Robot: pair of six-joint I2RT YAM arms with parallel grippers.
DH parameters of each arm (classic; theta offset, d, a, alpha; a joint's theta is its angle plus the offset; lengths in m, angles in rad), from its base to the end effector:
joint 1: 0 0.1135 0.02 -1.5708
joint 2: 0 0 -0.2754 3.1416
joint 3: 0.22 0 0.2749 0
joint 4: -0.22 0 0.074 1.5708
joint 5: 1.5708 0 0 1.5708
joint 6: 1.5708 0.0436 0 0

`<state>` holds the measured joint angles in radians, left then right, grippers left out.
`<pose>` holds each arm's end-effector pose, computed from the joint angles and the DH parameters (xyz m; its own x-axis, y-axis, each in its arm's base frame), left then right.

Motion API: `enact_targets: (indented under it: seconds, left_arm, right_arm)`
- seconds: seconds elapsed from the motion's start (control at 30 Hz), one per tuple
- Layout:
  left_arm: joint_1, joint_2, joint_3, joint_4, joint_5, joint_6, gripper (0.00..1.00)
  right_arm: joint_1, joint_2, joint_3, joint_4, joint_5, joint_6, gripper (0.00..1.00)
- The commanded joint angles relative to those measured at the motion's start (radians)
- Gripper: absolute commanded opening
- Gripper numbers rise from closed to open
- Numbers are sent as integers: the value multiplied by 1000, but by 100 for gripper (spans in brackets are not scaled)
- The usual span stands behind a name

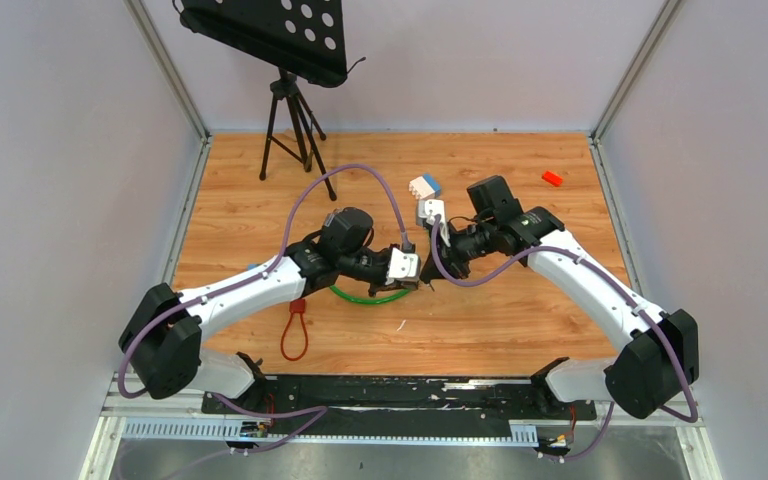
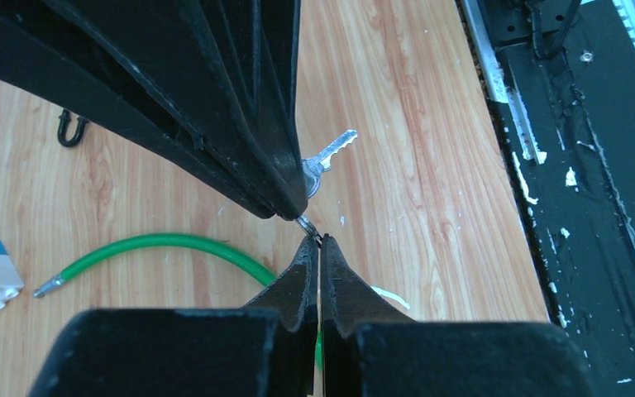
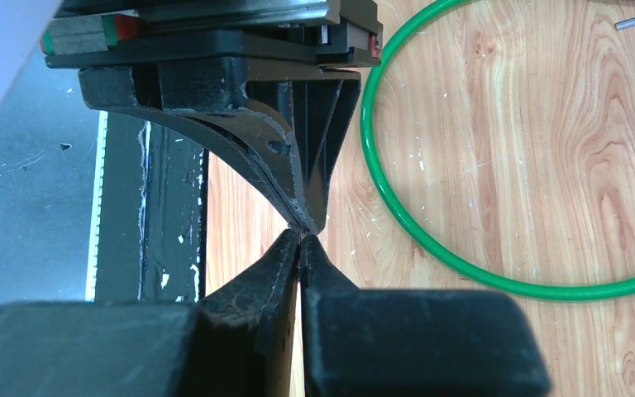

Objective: Unlock with the key
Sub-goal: Pick up the key from the center of the board.

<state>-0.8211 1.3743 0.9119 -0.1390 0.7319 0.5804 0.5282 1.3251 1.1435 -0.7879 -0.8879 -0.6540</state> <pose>0.1973 -0.2547 0.2574 0.1821 0.4031 -0.8969 0.9807 -0.1404 0.1360 0.2292 0.1729 0.3075 -0.1412 -0.5269 -0.8381 -0.9865 0.0042 0.1635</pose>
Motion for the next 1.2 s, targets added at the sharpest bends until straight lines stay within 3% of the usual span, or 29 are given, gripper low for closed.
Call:
enact_targets:
  seconds: [0.0, 0.5, 0.8, 0.93, 1.03, 1.17]
  left_arm:
    - [-4, 5, 43, 24, 142, -32, 0]
    - [-4, -16, 7, 72, 159, -64, 0]
    - [-4, -73, -59, 205, 79, -122, 0]
    - [-4, -76, -60, 205, 80, -123, 0]
    - [-4, -75, -61, 204, 81, -122, 0]
    - [-4, -74, -62, 199, 70, -117, 0]
  right_arm:
    - [4, -13, 10, 65, 46, 7, 6]
    - [12, -32, -6, 70, 76, 8, 18]
    - [11, -60, -45, 70, 24, -5, 48]
    - [12, -47, -52, 69, -11, -9, 57]
    - [11, -23, -54, 69, -25, -9, 58]
    - [11, -15, -50, 74, -27, -9, 53]
